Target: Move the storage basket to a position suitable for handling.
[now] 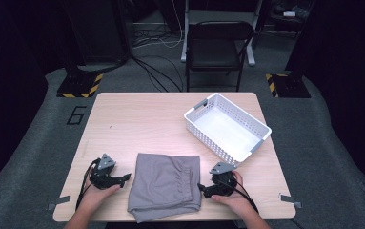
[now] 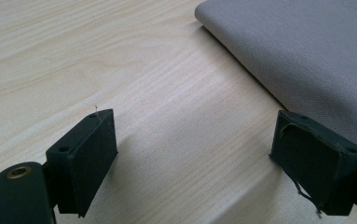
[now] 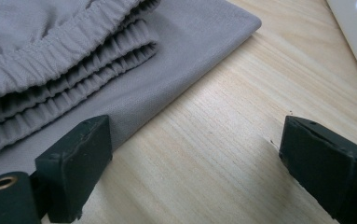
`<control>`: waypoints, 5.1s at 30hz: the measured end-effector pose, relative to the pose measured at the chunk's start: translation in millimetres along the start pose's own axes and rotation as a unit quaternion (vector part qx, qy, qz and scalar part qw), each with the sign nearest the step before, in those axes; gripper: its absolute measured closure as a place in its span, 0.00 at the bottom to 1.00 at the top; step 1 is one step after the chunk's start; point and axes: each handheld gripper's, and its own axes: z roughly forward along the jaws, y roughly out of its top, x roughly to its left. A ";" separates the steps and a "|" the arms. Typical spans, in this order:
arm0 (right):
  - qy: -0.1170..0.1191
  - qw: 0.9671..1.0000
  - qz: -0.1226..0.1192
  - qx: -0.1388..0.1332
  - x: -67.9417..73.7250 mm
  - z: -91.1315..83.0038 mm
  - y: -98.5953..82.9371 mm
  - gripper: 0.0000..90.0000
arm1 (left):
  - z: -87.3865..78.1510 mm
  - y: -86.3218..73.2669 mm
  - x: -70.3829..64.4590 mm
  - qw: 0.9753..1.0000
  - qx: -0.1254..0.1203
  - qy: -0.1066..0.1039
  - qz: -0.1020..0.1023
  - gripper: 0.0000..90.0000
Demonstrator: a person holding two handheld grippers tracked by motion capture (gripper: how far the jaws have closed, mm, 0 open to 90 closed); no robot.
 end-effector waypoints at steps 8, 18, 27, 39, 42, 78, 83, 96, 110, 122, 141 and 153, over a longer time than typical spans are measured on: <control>-0.003 1.000 -0.004 0.006 -2.5 -5.1 4.3 0.30 | 0.0 0.0 -0.2 1.000 0.000 0.001 0.000 0.16; 0.045 0.999 0.028 0.010 -3.7 -15.8 19.0 0.47 | -0.4 -0.7 -1.0 1.000 -0.002 0.001 0.001 0.16; 0.045 0.999 0.019 -0.021 0.4 -36.2 39.9 0.44 | -0.4 -0.7 -1.0 1.000 -0.002 0.001 0.001 0.16; 0.053 0.998 0.014 -0.015 -1.5 -46.9 68.0 0.53 | -0.4 -0.7 -1.0 1.000 -0.002 0.001 0.001 0.16; 0.043 0.999 0.001 -0.021 -3.8 -48.8 69.9 0.54 | -0.4 -0.7 -1.2 1.000 -0.002 0.002 0.000 0.16; -0.033 0.996 0.073 -0.035 -52.1 -93.9 70.7 0.48 | -0.4 -0.6 -1.2 1.000 -0.002 0.001 0.002 0.16; -0.056 0.993 0.095 -0.036 -66.0 -93.5 68.1 0.46 | -0.4 -0.6 -1.2 1.000 -0.002 0.001 0.002 0.16; -0.105 0.986 0.127 -0.016 -88.8 -91.1 51.5 0.49 | -0.4 -0.6 -1.1 1.000 -0.001 0.001 0.002 0.16; -0.169 0.971 0.168 0.003 -105.5 -93.1 33.5 0.30 | -0.4 -0.6 -1.2 1.000 -0.002 0.001 0.001 0.16; -0.176 0.964 0.200 0.016 -112.9 -86.7 29.4 0.24 | -0.6 -0.5 -1.1 1.000 0.000 0.001 0.002 0.16; -0.192 0.951 0.239 0.038 -126.0 -71.6 33.3 0.23 | -1.0 -0.3 -0.9 1.000 0.003 -0.001 0.002 0.16; -0.194 0.952 0.234 0.044 -138.1 -62.5 50.7 0.38 | -1.2 -0.1 -0.9 1.000 0.005 -0.002 0.002 0.16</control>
